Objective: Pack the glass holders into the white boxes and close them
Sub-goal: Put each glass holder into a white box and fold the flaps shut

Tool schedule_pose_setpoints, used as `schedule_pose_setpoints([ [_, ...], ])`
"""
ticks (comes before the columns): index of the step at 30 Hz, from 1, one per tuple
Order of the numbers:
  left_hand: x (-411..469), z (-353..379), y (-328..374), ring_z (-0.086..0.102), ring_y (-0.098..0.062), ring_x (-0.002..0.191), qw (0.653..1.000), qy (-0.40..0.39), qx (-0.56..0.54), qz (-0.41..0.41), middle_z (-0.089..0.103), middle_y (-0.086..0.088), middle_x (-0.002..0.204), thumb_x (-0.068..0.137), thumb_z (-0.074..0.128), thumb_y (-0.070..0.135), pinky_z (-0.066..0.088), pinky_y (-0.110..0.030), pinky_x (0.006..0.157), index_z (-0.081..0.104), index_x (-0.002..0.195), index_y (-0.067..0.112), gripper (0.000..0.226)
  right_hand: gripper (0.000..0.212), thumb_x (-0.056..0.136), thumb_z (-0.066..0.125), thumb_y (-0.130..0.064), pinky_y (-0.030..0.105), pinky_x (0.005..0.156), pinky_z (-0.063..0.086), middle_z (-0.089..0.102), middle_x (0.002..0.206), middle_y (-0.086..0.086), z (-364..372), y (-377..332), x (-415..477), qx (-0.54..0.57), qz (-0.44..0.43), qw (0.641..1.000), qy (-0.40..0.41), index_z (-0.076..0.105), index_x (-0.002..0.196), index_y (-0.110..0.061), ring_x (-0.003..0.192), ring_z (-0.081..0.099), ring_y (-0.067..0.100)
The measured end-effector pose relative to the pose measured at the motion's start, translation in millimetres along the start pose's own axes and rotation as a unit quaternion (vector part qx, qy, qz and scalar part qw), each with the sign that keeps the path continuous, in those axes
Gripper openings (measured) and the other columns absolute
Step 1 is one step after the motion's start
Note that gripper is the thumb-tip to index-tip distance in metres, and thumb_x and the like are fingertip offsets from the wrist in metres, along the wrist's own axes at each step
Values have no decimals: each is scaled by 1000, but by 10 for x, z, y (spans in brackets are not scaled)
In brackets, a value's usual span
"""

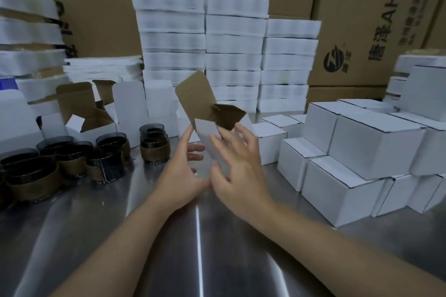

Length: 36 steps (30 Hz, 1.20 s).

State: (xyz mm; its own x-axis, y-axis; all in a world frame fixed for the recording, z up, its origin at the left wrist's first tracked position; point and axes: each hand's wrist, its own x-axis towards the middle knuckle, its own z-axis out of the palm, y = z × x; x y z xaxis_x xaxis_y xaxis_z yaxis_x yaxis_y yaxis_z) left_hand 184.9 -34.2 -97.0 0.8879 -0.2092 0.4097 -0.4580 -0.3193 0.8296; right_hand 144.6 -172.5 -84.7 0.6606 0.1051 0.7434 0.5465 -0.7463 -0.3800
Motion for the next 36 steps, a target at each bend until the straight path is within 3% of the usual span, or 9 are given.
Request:
schedule_pose_setpoints([
  [4, 39, -28, -32, 47, 16, 105, 997, 68, 25, 19, 46, 33, 116, 45, 78, 55, 42, -15, 79, 10, 122, 74, 104, 55, 86, 37, -35, 33, 109, 24, 44, 142, -1, 36, 7, -82, -52, -43, 998, -16, 51, 135, -12, 138, 15, 15],
  [9, 57, -36, -108, 45, 0, 117, 992, 85, 78, 42, 36, 15, 137, 62, 86, 36, 47, -29, 89, 20, 144, 48, 106, 52, 86, 49, -27, 37, 107, 34, 49, 135, 4, 14, 26, -97, -16, -51, 998, -45, 52, 134, -8, 130, 25, 14],
  [13, 45, -30, -122, 51, 6, 111, 993, 76, 75, 42, 32, 21, 134, 65, 83, 32, 46, -20, 77, 14, 134, 58, 102, 46, 84, 51, -23, 40, 102, 39, 58, 127, 5, 24, 73, -74, 8, -65, 997, -33, 60, 125, -6, 122, 35, 14],
  [15, 56, -30, -133, 52, 5, 110, 995, 75, 60, 29, 37, 19, 137, 66, 82, 31, 47, -21, 76, 20, 134, 52, 94, 42, 82, 50, -23, 40, 97, 43, 63, 121, 4, 27, 100, -77, 17, -85, 996, -32, 66, 117, -6, 116, 40, 14],
  [18, 50, -31, -125, 50, 5, 113, 996, 63, 53, 13, 45, 17, 134, 63, 77, 39, 48, -29, 91, 22, 144, 39, 98, 36, 82, 49, -23, 39, 89, 49, 64, 117, 2, 7, 116, -78, 47, -97, 994, -29, 71, 108, -10, 109, 46, 14],
  [21, 31, -29, -112, 44, 0, 126, 997, 63, 49, 12, 44, 18, 137, 56, 71, 57, 40, -33, 104, 13, 146, 45, 107, 30, 79, 50, -19, 34, 85, 47, 63, 115, 0, -32, 125, -37, 36, -106, 993, 42, 75, 96, -16, 103, 46, 15],
  [23, 29, -32, -120, 43, -2, 126, 997, 70, 41, 2, 44, 20, 134, 58, 72, 54, 38, -30, 102, 9, 144, 50, 107, 28, 78, 50, -19, 29, 89, 40, 60, 117, 0, -59, 149, -3, 25, -82, 994, 73, 75, 92, -19, 105, 43, 15],
  [29, 28, -32, -160, 44, 18, 108, 997, 50, 53, -9, 41, 37, 116, 73, 78, 36, 34, -9, 81, 5, 139, 59, 101, 32, 87, 54, -14, 20, 99, 28, 37, 132, -12, -105, 314, 41, 51, 91, 994, -13, 65, 114, -26, 122, 30, 4],
  [36, 49, -23, -162, 40, 32, 97, 997, 45, 56, -29, 39, 40, 112, 79, 74, 35, 36, 0, 71, 7, 144, 48, 94, 47, 93, 47, -17, 14, 83, 40, 41, 117, -13, -54, 318, 63, 107, 137, 985, -23, 45, 139, -28, 90, 45, -3],
])
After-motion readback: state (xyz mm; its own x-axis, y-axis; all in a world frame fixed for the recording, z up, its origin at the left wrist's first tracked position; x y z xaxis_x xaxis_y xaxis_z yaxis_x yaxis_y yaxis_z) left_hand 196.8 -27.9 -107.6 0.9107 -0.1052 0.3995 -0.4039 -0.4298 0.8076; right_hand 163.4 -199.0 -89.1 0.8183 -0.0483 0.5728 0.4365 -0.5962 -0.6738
